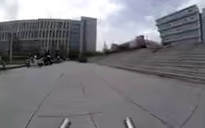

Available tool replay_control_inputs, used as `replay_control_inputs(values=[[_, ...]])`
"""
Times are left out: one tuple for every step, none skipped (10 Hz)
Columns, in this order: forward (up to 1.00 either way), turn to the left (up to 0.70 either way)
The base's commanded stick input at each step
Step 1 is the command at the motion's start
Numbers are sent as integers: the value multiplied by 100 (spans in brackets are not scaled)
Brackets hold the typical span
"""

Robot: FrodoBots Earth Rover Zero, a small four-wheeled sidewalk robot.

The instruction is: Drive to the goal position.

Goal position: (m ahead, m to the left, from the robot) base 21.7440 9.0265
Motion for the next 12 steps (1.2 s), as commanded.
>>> replay_control_inputs(values=[[100, 16], [100, 36], [100, 17], [100, 0], [100, 0], [100, 0], [100, 0], [100, -21], [100, -40], [100, -40], [100, -40], [100, -26]])
